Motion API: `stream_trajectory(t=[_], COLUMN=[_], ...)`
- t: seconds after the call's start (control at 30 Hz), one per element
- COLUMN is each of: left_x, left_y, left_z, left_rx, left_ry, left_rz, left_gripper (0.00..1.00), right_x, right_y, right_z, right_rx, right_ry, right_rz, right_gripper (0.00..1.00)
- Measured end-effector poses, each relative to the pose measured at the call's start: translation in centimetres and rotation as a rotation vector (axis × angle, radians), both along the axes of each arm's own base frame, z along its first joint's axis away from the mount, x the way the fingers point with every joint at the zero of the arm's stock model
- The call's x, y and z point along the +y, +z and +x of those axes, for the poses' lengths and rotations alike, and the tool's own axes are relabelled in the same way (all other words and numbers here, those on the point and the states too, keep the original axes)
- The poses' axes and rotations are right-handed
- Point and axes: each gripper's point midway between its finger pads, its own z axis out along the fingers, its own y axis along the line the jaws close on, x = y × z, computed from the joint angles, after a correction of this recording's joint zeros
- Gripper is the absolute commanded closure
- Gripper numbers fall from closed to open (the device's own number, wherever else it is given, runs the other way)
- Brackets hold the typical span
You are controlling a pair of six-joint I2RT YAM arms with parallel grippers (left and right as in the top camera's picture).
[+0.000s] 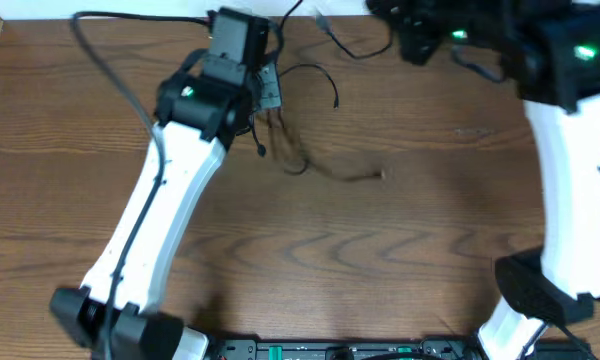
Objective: Untangle cables
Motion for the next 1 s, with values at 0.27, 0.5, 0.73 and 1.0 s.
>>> stream_trajectory(t=[0.27,0.5,0.73,1.0], left_x=[-0.4,0.1,2.9,7.4], left_y=[-5.9,-7.1,-7.2,-7.4], left_z=[1.1,1.4,1.6,1.6], left_rx=[0.143,0.17,0.178,0.211], left_ry=[0.001,0.017,0.085,0.186], left_rz=[0.056,0.087,0.12,0.141], left_gripper=[0.92,0.92,0.92,0.93], right_x=[-11.9,-27.4,-38.0,-43.2], right_y=[2.7,3.8,6.7,6.0], right_z=[2.6,2.4,-3.5,-8.5], right_rx=[0.016,0.008,-0.087,-0.054], right_ry=[-0.48,-0.947,-1.257,-1.43], right_rz=[0.099,0.205,0.286,0.32], right_gripper=[0.99,0.99,0.99,0.99])
